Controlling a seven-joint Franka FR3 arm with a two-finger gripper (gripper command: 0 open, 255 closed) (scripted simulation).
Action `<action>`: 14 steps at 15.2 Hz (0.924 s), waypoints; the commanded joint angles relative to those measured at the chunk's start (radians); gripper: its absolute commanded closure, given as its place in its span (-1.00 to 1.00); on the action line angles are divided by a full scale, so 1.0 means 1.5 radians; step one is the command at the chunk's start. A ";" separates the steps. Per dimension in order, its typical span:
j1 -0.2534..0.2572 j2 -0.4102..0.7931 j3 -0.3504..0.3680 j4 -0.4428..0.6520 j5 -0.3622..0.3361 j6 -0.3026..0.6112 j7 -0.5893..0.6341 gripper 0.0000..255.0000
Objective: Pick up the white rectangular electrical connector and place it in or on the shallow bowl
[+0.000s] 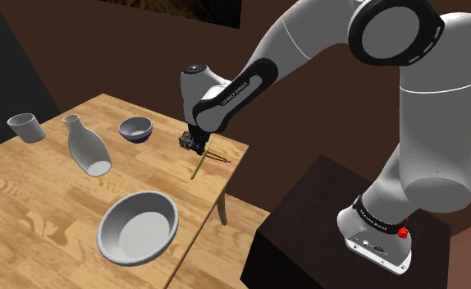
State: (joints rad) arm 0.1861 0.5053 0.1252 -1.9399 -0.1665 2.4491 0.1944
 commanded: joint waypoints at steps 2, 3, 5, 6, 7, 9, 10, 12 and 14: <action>-0.002 -0.023 0.004 -0.001 0.005 -0.021 -0.004 1.00; -0.003 -0.029 0.005 -0.001 0.007 -0.028 -0.005 1.00; -0.004 -0.041 0.007 0.000 0.010 -0.041 -0.008 1.00; -0.005 -0.048 0.007 0.001 0.012 -0.048 -0.009 1.00; -0.005 -0.053 0.008 0.002 0.013 -0.055 -0.010 1.00; -0.006 -0.065 0.010 0.005 0.017 -0.069 -0.013 1.00; -0.007 -0.071 0.011 0.006 0.018 -0.076 -0.014 1.00; -0.008 -0.082 0.012 0.009 0.021 -0.090 -0.017 1.00; 0.003 -0.083 0.016 0.014 0.020 -0.097 -0.002 1.00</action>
State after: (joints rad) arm 0.1817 0.3848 0.1460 -1.9207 -0.1361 2.3104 0.1794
